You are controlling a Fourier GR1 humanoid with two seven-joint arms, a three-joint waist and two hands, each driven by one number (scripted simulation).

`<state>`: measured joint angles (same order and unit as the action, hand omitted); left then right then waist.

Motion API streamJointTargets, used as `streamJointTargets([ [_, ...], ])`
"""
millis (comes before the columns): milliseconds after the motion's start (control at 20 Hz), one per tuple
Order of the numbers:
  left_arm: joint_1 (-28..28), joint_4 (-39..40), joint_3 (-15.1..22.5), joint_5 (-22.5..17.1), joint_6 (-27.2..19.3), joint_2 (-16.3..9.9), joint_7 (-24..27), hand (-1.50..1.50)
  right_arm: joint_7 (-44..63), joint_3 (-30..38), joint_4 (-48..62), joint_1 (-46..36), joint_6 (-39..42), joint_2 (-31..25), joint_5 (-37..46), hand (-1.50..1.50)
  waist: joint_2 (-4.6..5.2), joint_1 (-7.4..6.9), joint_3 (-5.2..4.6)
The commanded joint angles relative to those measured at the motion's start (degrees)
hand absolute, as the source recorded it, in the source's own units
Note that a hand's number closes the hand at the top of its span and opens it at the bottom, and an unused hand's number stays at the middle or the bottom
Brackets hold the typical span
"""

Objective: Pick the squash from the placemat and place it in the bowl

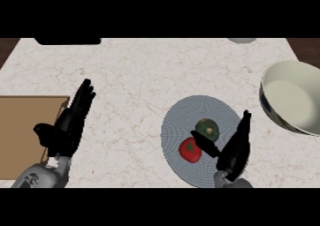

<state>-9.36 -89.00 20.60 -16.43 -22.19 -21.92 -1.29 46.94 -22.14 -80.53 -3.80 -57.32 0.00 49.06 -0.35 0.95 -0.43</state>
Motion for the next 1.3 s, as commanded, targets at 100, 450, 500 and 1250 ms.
streamJointTargets([
  [100, 0.0, 2.1, -0.5, 0.5, 1.9, 1.7, 2.2, 0.00, 22.7, -4.0, -10.8, -1.8, 12.8, 0.0, 15.1, -1.50, 0.12, -0.35, 0.25],
  [450, 0.9, -0.2, -1.3, 3.9, 1.7, 3.2, -0.8, 0.00, 28.2, -11.2, -20.7, 3.9, 12.7, 0.0, 22.7, -1.50, 0.17, -0.79, 0.41],
  [500, -2.4, 2.7, -2.2, 2.3, 3.2, 4.0, -1.0, 0.00, 34.7, -14.9, -16.6, -0.9, 10.7, 0.0, 24.6, -1.50, 0.26, -0.88, 0.39],
  [1250, -0.8, 1.1, -5.6, 4.3, 6.5, 4.2, -2.2, 0.00, 23.4, -12.2, -8.3, -1.5, -3.6, 0.0, 13.7, -1.50, 0.43, -1.53, 0.46],
])
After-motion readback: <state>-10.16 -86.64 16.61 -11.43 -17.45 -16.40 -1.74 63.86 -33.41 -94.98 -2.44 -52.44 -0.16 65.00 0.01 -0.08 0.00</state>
